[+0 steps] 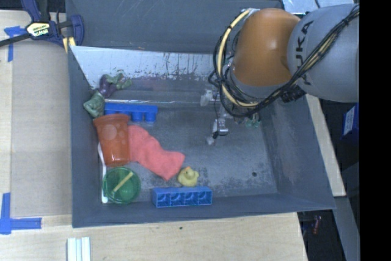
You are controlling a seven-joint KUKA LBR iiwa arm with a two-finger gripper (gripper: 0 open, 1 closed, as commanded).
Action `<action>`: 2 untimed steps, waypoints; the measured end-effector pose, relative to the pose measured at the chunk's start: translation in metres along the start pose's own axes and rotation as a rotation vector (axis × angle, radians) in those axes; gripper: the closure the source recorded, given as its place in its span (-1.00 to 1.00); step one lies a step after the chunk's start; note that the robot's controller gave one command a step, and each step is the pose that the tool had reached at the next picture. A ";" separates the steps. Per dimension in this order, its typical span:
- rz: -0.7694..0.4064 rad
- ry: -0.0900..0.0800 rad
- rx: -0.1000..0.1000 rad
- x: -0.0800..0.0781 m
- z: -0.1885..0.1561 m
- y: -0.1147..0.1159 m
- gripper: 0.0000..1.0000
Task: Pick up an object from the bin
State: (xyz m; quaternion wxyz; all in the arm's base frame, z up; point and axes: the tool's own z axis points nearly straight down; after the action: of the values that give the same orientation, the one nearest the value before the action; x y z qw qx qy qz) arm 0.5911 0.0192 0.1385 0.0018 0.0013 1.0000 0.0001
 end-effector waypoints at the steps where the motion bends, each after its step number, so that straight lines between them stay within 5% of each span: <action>1: 0.000 0.000 0.000 0.000 0.000 0.000 -1.00; 2: -0.008 -0.007 -0.001 0.041 0.067 0.071 -1.00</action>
Offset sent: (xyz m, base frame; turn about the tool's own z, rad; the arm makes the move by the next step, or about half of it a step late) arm -0.0425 0.0731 -0.0685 -0.0117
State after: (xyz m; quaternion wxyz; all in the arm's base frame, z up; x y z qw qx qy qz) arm 0.5510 0.0900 0.0719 0.0050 -0.0028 1.0000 0.0006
